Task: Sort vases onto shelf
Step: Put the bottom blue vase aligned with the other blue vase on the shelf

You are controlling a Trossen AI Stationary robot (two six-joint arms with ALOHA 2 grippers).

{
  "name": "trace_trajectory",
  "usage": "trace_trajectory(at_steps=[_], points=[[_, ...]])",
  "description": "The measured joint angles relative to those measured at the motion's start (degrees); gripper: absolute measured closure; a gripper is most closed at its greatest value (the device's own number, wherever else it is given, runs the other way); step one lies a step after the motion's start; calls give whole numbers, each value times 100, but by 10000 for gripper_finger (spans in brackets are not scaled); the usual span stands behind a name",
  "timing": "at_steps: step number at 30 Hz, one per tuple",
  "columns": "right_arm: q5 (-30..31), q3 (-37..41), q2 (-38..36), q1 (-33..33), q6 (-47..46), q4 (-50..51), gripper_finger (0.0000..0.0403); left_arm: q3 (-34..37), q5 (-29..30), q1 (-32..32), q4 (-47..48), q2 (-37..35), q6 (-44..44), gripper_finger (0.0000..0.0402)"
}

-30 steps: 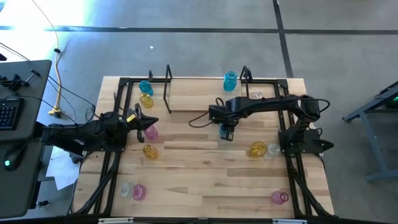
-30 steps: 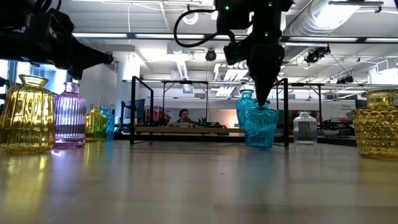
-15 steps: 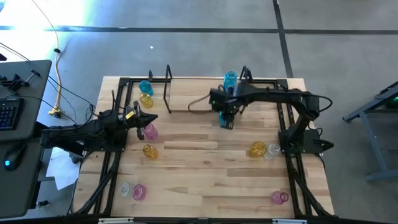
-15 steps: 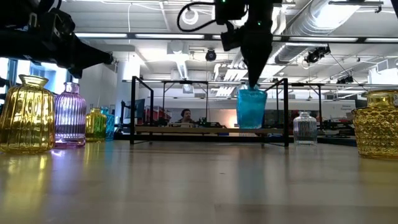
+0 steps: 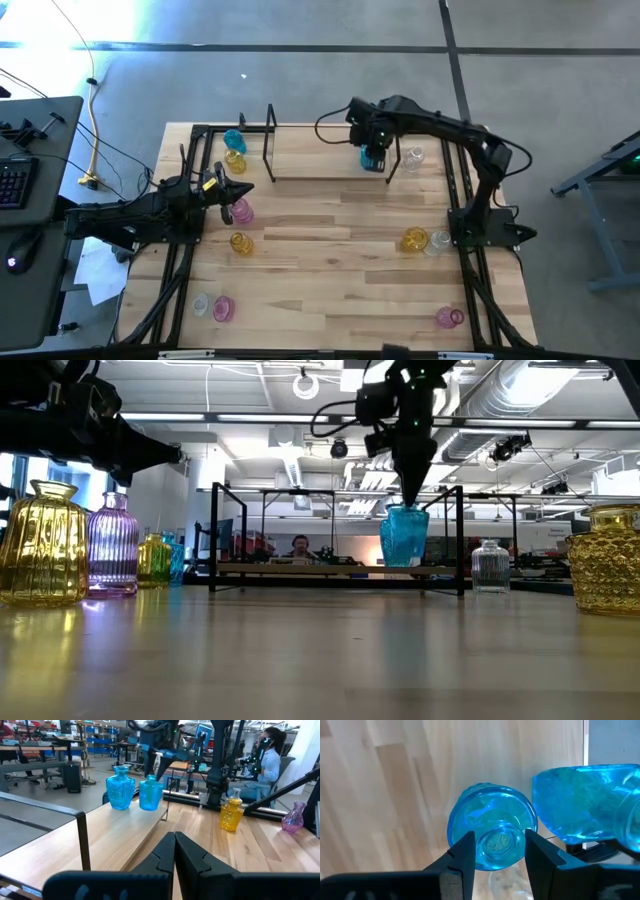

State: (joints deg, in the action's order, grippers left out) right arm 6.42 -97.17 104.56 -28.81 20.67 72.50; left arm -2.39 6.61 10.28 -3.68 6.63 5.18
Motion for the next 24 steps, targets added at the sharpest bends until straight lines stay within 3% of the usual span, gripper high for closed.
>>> trace_trajectory(at_steps=[20,24], points=[[129,0,292,-340,446,-299,293,4,50,0,83,-4,15,401],[118,0,294,-336,440,-294,266,4,50,0,92,-4,15,401]])
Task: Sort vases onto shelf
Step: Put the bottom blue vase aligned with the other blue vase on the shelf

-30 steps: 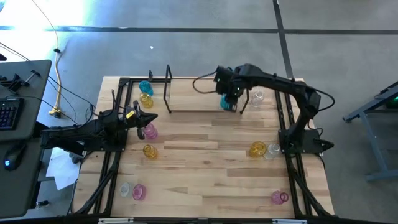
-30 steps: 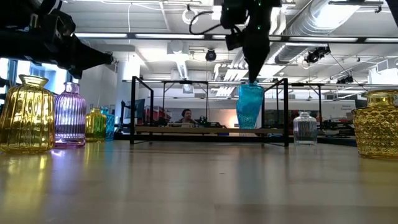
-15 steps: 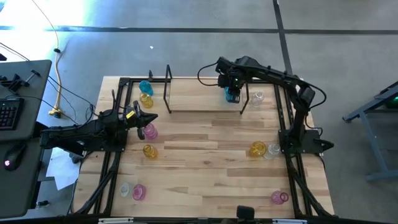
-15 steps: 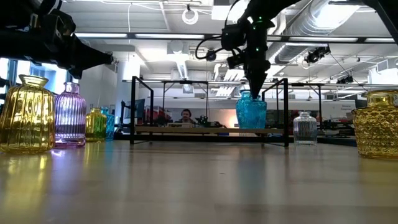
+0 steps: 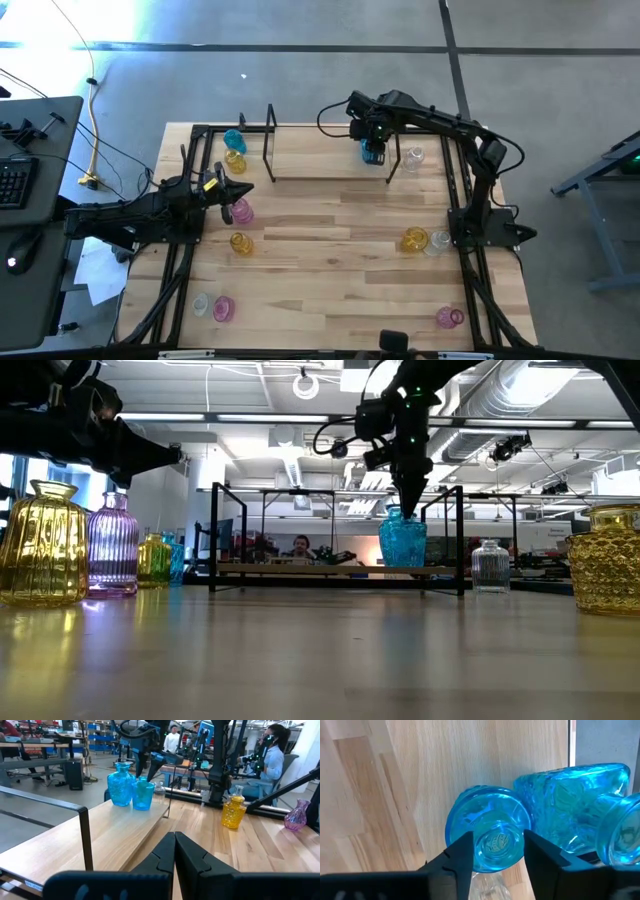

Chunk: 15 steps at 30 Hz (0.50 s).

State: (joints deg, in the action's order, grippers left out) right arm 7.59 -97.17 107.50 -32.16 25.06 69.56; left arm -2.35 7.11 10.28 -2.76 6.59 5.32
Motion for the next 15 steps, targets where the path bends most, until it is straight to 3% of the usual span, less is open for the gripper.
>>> trace_trajectory(at_steps=[7,15], points=[[267,3,13,7,-79,20,200,2,0,0,50,0,0,401],[275,3,13,7,-106,57,194,4,-2,0,156,0,6,401]])
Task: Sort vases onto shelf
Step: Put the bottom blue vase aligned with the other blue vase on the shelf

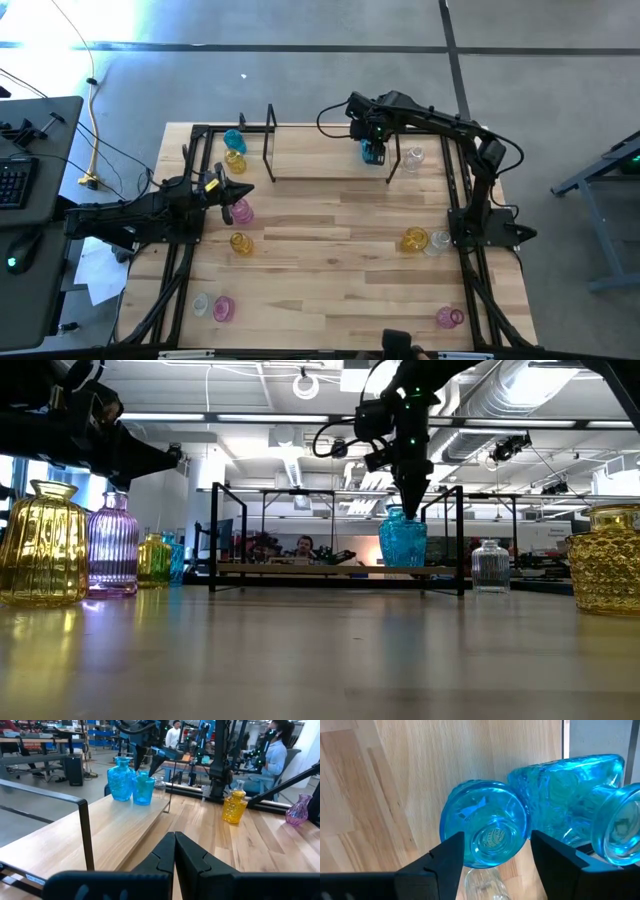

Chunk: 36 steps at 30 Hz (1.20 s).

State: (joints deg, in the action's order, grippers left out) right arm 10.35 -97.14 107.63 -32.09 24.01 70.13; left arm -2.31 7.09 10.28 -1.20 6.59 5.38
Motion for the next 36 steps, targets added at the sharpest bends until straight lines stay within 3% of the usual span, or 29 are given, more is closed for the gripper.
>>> trace_trajectory(at_steps=[11,15,19,21,23,28,32,36], points=[[-3,-1019,-9,161,-288,485,196,0,-2,0,1,0,50,401],[-323,-1248,-28,265,-335,458,230,0,-3,0,3,0,154,401],[-910,-868,-154,405,-516,207,317,0,-4,0,3,0,102,401],[-929,-586,-250,503,-672,204,368,0,-6,0,3,0,32,401],[-884,-293,-364,622,-822,182,393,0,0,0,3,0,4,401],[-653,434,-422,847,-1417,98,375,0,79,0,10,0,-105,401],[-573,1065,-415,965,-1712,-380,387,0,142,0,12,0,-115,401],[-101,1456,-415,1029,-1938,-904,400,0,248,0,12,0,-113,401]])
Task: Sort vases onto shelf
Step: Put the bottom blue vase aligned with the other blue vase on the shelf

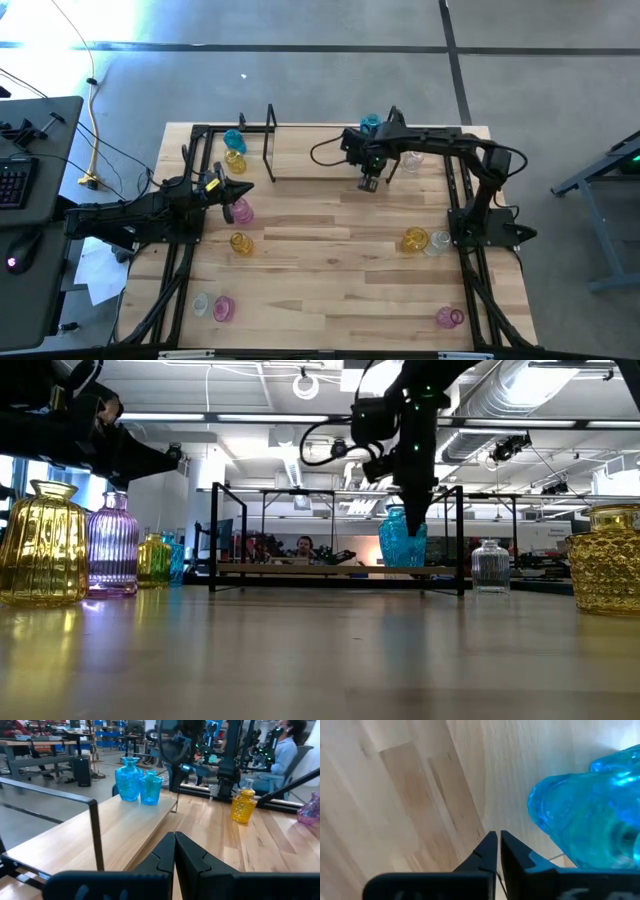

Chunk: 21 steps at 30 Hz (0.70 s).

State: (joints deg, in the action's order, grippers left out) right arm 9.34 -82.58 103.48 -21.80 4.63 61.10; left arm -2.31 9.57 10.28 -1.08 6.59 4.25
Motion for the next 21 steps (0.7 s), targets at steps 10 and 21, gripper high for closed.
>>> trace_trajectory(at_steps=[10,21], points=[[430,218,0,-218,-97,-391,401,0,6,0,32,0,2,401],[429,218,0,-408,137,-587,401,0,28,0,129,2,7,401]])
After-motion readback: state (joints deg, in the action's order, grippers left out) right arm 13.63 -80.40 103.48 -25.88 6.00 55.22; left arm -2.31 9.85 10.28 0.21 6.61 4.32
